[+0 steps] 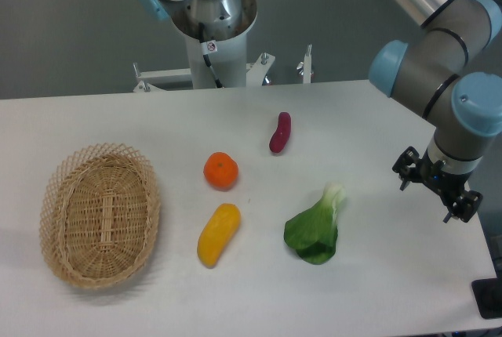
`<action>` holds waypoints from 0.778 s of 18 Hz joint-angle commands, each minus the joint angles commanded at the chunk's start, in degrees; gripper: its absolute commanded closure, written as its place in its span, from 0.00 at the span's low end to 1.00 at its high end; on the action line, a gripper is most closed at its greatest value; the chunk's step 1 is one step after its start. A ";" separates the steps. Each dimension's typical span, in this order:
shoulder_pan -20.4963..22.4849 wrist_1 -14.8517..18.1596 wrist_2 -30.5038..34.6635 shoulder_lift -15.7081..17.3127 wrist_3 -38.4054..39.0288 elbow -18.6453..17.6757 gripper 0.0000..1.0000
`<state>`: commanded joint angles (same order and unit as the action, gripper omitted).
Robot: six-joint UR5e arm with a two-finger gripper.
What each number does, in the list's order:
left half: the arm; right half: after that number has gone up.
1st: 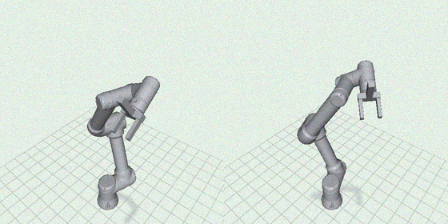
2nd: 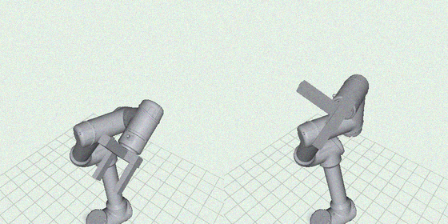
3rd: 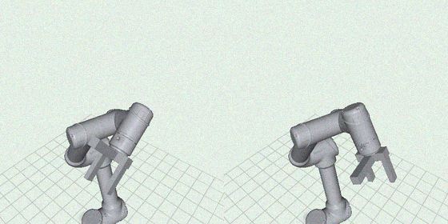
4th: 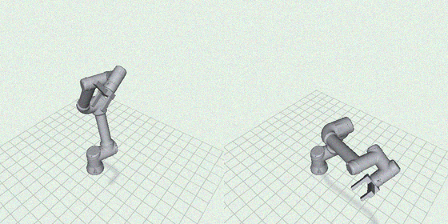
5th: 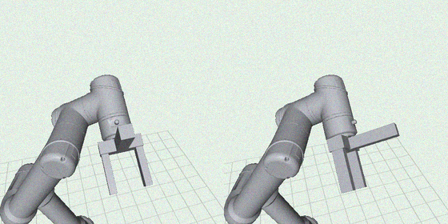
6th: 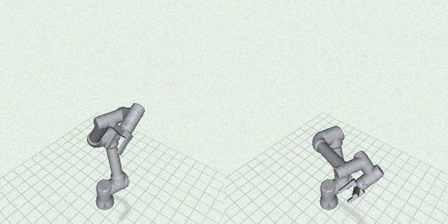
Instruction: Pick up the sweet potato from the table
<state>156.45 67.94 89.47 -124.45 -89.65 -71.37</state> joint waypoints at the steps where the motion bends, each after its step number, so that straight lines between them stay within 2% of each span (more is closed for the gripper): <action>1: 0.00 0.00 0.00 0.00 0.00 0.00 0.00; 11: -0.09 -0.09 0.18 0.26 0.79 -0.44 0.00; 14: -0.17 -1.14 0.18 0.61 1.32 -1.32 0.00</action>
<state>156.27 66.80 89.65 -123.84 -88.33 -72.68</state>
